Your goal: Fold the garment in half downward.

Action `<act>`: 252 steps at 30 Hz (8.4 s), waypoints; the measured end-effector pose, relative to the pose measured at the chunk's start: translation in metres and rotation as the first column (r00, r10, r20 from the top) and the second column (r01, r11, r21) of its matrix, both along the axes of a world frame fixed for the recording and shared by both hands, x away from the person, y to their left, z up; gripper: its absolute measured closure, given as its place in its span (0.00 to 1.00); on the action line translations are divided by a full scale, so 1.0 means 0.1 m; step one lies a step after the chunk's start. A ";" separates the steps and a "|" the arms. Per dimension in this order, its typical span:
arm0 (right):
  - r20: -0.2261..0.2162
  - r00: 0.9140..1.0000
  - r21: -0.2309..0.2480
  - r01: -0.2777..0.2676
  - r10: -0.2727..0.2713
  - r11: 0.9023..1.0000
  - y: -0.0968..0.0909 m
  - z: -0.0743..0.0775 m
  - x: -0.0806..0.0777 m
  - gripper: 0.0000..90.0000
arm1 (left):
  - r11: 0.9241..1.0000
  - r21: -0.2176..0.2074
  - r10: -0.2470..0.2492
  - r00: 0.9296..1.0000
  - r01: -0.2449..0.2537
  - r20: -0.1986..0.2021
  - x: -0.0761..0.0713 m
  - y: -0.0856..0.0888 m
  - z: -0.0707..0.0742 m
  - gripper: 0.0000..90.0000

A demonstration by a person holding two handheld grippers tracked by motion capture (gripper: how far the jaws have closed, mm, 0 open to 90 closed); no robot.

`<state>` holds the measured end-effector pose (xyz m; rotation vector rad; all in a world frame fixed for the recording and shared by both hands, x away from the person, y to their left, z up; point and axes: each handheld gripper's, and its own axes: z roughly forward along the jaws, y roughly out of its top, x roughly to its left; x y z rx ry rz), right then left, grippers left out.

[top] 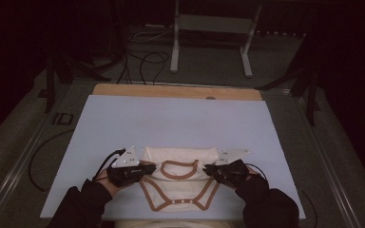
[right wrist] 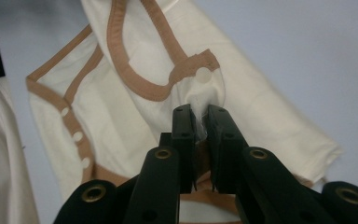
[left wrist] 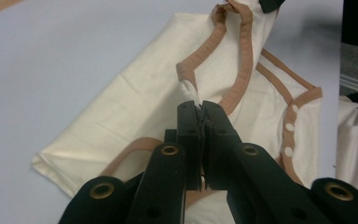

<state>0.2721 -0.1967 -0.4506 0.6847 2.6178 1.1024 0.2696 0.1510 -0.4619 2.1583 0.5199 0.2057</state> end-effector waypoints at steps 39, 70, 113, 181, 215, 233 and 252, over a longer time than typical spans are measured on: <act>-0.122 0.991 0.025 -0.058 0.060 0.998 -0.01 -0.33 -0.26 0.43 | 0.972 0.107 -0.198 0.973 0.211 -0.120 -0.40 -0.01 -0.40 0.89; -0.178 0.960 -0.010 -0.223 0.218 0.975 0.10 -0.37 -0.39 0.92 | 0.957 0.145 -0.238 0.967 0.250 -0.091 -0.45 -0.11 -0.32 1.00; -0.115 0.975 0.111 -0.178 0.191 0.978 -0.01 -0.15 -0.30 0.15 | 0.970 0.036 -0.233 0.962 0.240 -0.142 -0.40 -0.07 -0.23 0.12; 0.020 0.990 0.176 0.132 -0.138 0.975 -0.25 0.03 0.80 0.12 | 0.998 -0.002 0.064 0.988 -0.065 -0.144 0.99 0.17 -0.13 0.00; -0.192 0.970 0.016 0.156 -0.150 0.988 -0.33 -0.63 0.98 0.45 | 0.986 0.146 0.106 0.979 -0.081 -0.172 1.05 0.18 -0.54 0.67; -0.231 0.966 -0.019 0.114 -0.115 0.993 -0.29 -0.57 0.95 0.95 | 0.986 0.134 0.124 0.973 -0.098 -0.195 0.93 0.21 -0.51 0.95; -0.143 0.978 0.027 0.159 -0.154 0.987 -0.36 -0.29 1.07 0.96 | 0.986 0.109 0.142 0.984 -0.130 -0.108 1.06 0.25 -0.23 0.96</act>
